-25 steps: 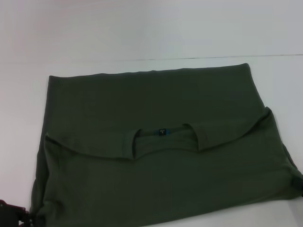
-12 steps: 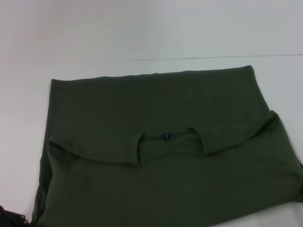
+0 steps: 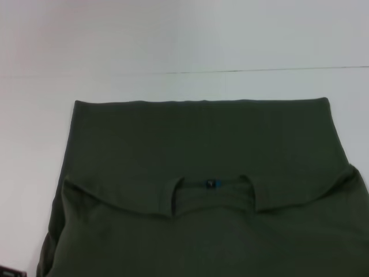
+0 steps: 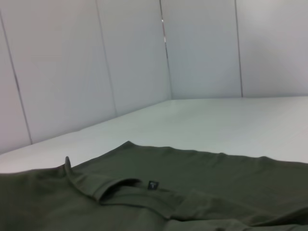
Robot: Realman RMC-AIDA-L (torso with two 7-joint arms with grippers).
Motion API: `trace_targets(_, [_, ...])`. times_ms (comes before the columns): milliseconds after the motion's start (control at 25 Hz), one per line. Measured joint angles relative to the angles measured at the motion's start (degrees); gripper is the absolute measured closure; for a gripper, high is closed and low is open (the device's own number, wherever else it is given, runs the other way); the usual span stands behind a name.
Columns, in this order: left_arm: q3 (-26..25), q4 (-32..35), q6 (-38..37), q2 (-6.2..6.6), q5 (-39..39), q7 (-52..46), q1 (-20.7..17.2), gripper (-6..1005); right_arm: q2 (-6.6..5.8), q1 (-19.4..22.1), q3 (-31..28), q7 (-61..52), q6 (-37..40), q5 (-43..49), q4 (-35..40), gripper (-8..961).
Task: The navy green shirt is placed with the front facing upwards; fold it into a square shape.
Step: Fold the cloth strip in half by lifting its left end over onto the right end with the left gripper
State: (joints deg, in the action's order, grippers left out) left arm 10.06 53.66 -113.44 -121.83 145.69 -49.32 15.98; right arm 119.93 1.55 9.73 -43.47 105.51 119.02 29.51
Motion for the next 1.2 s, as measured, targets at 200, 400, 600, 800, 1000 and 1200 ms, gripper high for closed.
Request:
trace_targets(200, [-1.0, 1.5, -3.5, 0.02, 1.1, 1.7, -2.1, 948, 0.05, 1.6, -0.5, 1.1, 0.3, 1.5, -1.4, 887])
trace_targets(400, [-3.1, 1.9, -3.9, 0.39, 1.1, 1.6, -1.9, 947, -0.13, 1.2, -0.8, 0.8, 0.6, 1.8, -1.6, 887])
trace_targets(600, [-6.2, -0.1, -3.3, 0.78, -1.4, 1.2, -0.6, 947, -0.32, -1.1, -3.2, -2.4, 1.5, 1.5, -1.4, 887])
trace_targets(800, [-11.0, -4.1, 1.1, 1.19, -3.7, -0.7, 1.2, 946, -0.59, -4.5, -6.6, -9.1, 1.6, 1.7, -0.7, 887])
trace_targets(1000, [-13.2, -6.4, 4.1, 1.17, -7.2, -3.1, 1.4, 946, -1.29, -5.7, -7.3, -11.7, 1.6, 1.5, -0.4, 888])
trace_targets(1200, [-13.6, -8.3, 5.1, 0.87, -11.1, -4.5, 2.1, 945, -2.25, -7.9, -8.5, -14.8, 2.2, 1.3, 0.0, 888])
